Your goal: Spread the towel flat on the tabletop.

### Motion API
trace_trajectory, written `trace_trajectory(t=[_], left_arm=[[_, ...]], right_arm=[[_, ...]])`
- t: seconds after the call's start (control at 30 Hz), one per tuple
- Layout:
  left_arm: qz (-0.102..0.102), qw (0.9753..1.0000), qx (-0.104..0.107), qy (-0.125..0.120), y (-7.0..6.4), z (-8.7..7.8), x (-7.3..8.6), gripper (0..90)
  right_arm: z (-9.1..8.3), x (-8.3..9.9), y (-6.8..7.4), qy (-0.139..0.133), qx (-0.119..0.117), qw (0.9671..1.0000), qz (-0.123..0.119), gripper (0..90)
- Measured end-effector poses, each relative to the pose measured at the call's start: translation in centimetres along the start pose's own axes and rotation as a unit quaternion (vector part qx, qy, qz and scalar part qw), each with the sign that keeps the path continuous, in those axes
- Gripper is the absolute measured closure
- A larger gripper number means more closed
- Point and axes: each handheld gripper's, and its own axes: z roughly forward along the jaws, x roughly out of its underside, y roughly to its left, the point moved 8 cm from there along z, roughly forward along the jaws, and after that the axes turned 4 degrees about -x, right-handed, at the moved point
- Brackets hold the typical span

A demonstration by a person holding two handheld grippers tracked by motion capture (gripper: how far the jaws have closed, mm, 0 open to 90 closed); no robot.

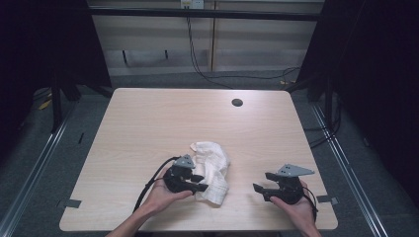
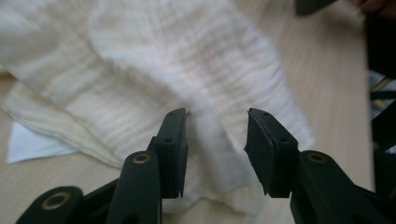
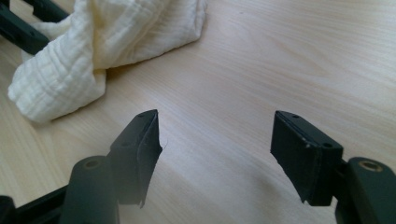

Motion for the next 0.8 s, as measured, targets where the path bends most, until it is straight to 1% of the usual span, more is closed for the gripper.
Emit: trace_trajectory(t=[0.03,0.07,0.1,0.13,0.17,0.2,0.23,0.27,0.3,0.33,0.37,0.4,0.43,0.47,0.5,0.53,0.57,0.6,0.63,0.67,0.7,0.73,0.77,0.8], left_arm=[[0.0,1.0,0.0,0.0,0.0,0.0,0.0,55.7],[0.004,0.9999,-0.007,-0.008,0.2,-0.9,-0.4,55.7],[-0.005,0.9996,-0.013,-0.025,0.6,-1.8,-0.7,53.2],[-0.014,0.9992,-0.019,-0.033,1.1,-2.7,-0.8,51.5],[-0.019,0.9986,-0.034,-0.036,1.7,-3.5,-0.7,50.4],[-0.019,0.998,-0.051,-0.032,2.4,-4.2,-0.4,49.3],[-0.036,0.9966,-0.069,-0.026,3.5,-5.4,0.7,49.0],[-0.036,0.9966,-0.069,-0.026,3.5,-5.4,0.7,49.1],[-0.043,0.9958,-0.077,-0.025,3.9,-5.9,1.4,49.1],[-0.044,0.9954,-0.083,-0.018,4.4,-6.2,2.1,49.2],[-0.047,0.9946,-0.092,-0.012,4.8,-6.4,2.9,49.1],[-0.054,0.9938,-0.096,-0.01,5.1,-6.5,3.5,49.1],[-0.06,0.9936,-0.096,-0.008,5.4,-6.8,3.9,48.9],[-0.063,0.993,-0.1,-0.011,5.6,-7.1,3.9,48.4],[-0.067,0.9922,-0.103,-0.02,5.8,-7.4,3.7,47.8],[-0.074,0.9915,-0.102,-0.032,6.0,-7.7,3.5,47.5],[-0.076,0.991,-0.103,-0.039,6.1,-8.0,3.3,47.3],[-0.079,0.9906,-0.102,-0.044,6.2,-8.1,3.2,46.9],[-0.084,0.9904,-0.098,-0.05,6.3,-8.2,3.1,46.9],[-0.087,0.9902,-0.097,-0.049,6.3,-8.1,3.2,46.8],[-0.087,0.9903,-0.099,-0.044,6.4,-8.0,3.3,46.6],[-0.088,0.9902,-0.1,-0.043,6.5,-7.9,3.4,46.3],[-0.089,0.9903,-0.098,-0.042,6.5,-7.7,3.5,46.3],[-0.087,0.9903,-0.102,-0.037,6.6,-7.6,3.7,46.2]], right_arm=[[0.0,0.0,0.0,0.0,0.0,1.0,0.0,32.8],[0.0,0.0,0.1,0.003,0.0,1.0,-0.002,36.2],[0.0,-0.1,0.3,0.008,0.001,0.9999,-0.012,41.6],[0.0,-0.3,0.5,0.011,0.004,0.9997,-0.02,42.0],[0.1,-0.4,0.7,0.013,0.006,0.9997,-0.022,42.4],[0.5,-0.9,1.4,0.017,-0.005,0.9995,-0.027,44.7],[0.6,-1.3,1.8,0.015,-0.011,0.9994,-0.03,45.2],[0.6,-1.3,1.8,0.015,-0.011,0.9994,-0.03,45.2],[0.7,-1.7,2.2,0.013,-0.017,0.9993,-0.031,47.0],[0.9,-3.0,3.3,0.006,-0.035,0.9986,-0.038,50.6],[1.1,-3.7,3.9,0.005,-0.045,0.998,-0.044,52.5],[1.1,-3.7,3.9,0.005,-0.045,0.998,-0.044,52.5],[1.4,-4.4,4.6,0.005,-0.055,0.9973,-0.049,53.6],[1.7,-5.1,5.2,0.003,-0.06,0.9967,-0.055,54.7],[2.1,-5.8,5.8,0.001,-0.067,0.9961,-0.058,55.7],[2.5,-6.4,6.5,0.001,-0.075,0.995,-0.066,56.6],[3.0,-7.0,7.2,-0.001,-0.083,0.9941,-0.071,56.6],[3.9,-8.0,8.8,-0.002,-0.105,0.9911,-0.082,56.6],[3.9,-8.0,8.8,-0.002,-0.105,0.9911,-0.082,56.6],[4.4,-8.4,9.5,0.001,-0.119,0.9892,-0.086,56.7],[4.9,-8.6,10.2,0.003,-0.129,0.9876,-0.089,58.1],[6.0,-8.8,11.4,0.014,-0.148,0.9845,-0.093,60.6],[6.0,-8.8,11.4,0.014,-0.148,0.9845,-0.093,60.6],[6.6,-8.9,11.8,0.021,-0.154,0.9827,-0.1,62.2]])
